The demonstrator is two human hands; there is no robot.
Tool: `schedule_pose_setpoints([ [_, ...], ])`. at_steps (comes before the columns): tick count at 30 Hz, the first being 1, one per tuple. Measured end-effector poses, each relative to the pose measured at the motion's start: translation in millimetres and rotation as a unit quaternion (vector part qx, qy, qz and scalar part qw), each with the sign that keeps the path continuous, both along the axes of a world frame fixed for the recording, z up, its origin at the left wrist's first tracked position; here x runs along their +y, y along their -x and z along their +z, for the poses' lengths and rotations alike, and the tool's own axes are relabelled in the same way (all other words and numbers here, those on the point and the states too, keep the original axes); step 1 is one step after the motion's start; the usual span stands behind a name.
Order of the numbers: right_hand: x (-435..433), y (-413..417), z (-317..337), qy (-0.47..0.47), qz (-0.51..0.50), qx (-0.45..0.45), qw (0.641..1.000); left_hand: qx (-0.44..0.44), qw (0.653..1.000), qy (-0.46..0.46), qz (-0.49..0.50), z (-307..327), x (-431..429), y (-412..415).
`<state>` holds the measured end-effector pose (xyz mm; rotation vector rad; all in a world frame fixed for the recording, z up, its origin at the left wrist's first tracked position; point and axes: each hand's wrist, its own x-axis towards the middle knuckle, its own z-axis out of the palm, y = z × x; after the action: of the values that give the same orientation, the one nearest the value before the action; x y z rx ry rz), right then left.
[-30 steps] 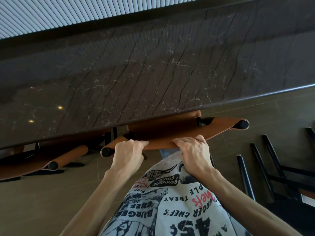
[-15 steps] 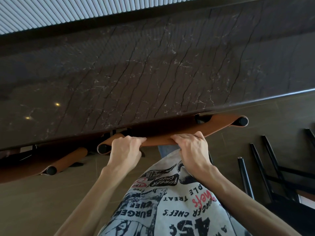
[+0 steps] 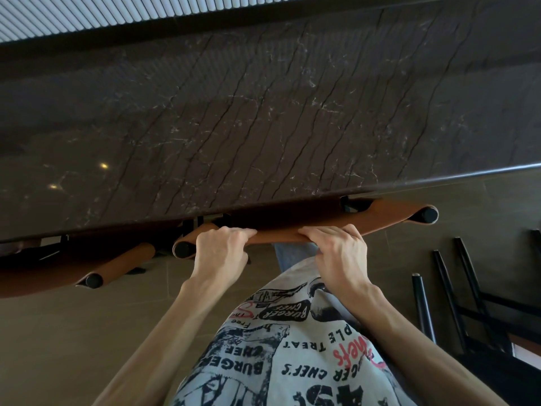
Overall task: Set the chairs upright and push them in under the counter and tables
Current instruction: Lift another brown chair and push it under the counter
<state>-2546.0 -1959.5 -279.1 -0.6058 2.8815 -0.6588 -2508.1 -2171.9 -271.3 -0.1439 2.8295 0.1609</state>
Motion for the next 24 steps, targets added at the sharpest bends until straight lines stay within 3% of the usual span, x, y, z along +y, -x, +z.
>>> schedule_pose_setpoints([
  [9,-5,-7,-6,0.030,-0.045,0.008,0.999,-0.005,1.000,-0.001,0.022,-1,3,-7],
  [24,-5,-20,-15,-0.004,-0.038,-0.006,0.999,-0.012,0.999,0.004,0.038,-11,5,-24],
])
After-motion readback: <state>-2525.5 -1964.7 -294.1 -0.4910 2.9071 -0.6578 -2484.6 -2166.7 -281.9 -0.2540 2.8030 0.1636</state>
